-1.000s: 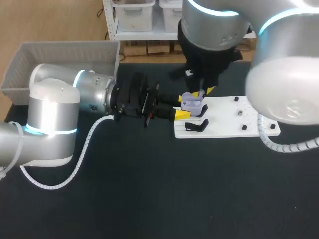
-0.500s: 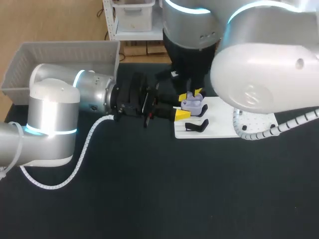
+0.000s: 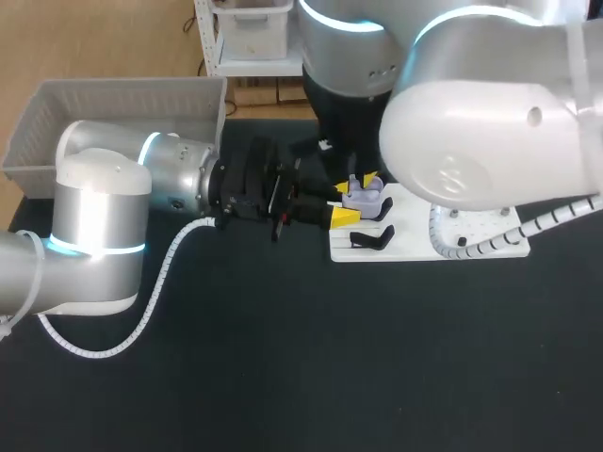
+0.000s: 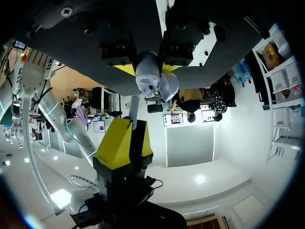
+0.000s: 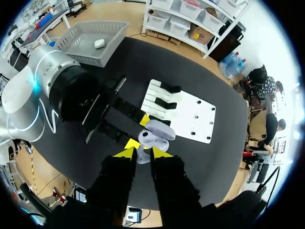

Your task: Pick up each earbud case from the left stands, insert the matching earbuds, close the lid, and place the case in the box.

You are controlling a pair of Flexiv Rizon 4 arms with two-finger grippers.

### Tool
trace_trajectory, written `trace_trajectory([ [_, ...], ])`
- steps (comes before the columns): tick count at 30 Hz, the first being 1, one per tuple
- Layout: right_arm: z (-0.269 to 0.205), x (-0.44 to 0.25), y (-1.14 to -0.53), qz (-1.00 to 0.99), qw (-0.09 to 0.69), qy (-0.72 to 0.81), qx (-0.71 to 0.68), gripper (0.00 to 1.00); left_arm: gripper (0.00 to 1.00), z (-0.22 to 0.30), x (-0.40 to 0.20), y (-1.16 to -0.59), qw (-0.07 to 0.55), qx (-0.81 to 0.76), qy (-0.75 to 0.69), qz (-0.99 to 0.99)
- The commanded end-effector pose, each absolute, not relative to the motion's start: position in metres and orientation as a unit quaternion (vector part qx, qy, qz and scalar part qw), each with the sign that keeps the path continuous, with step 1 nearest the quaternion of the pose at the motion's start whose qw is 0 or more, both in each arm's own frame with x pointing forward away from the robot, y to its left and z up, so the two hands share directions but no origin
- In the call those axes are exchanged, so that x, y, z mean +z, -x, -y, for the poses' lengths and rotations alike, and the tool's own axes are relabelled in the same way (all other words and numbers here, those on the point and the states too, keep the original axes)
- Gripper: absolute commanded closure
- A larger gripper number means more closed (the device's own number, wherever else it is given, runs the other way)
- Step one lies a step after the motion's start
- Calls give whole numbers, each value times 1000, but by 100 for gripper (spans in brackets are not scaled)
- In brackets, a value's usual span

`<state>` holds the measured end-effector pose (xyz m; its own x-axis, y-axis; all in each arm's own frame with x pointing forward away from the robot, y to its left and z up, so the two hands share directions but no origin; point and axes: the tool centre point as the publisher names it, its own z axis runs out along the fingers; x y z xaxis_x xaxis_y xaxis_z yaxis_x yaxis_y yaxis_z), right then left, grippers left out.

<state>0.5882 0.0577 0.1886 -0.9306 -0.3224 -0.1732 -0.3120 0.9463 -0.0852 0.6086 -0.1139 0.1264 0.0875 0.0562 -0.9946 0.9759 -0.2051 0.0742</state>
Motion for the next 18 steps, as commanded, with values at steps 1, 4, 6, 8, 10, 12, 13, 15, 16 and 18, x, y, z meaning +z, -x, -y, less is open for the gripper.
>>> trace_trajectory([
  [1,-57,186,-592,-982,90,161,-27,100,100,114,126,-607,452,-509,-583,-442],
  [4,-57,185,-592,-982,90,161,-28,100,100,114,126,-607,452,-509,-583,-442],
  [6,-56,184,-592,-983,90,160,-28,100,100,114,126,-607,452,-509,-583,-442],
  [8,-56,184,-592,-983,91,160,-28,100,100,114,126,-607,452,-509,-583,-442],
  [10,-57,184,-593,-982,91,161,-28,100,100,114,126,-607,452,-509,-583,-442],
  [12,-58,183,-593,-982,91,162,-29,100,100,114,126,-607,452,-509,-583,-442],
  [13,-58,183,-594,-982,91,162,-29,100,100,114,126,-607,452,-509,-583,-442],
  [15,-59,183,-594,-982,91,163,-29,100,100,114,126,-607,452,-509,-583,-442],
  [16,-59,183,-595,-982,91,163,-29,100,100,114,126,-607,452,-509,-583,-442],
  [18,-58,182,-596,-982,90,163,-30,100,100,114,126,-607,452,-509,-583,-442],
])
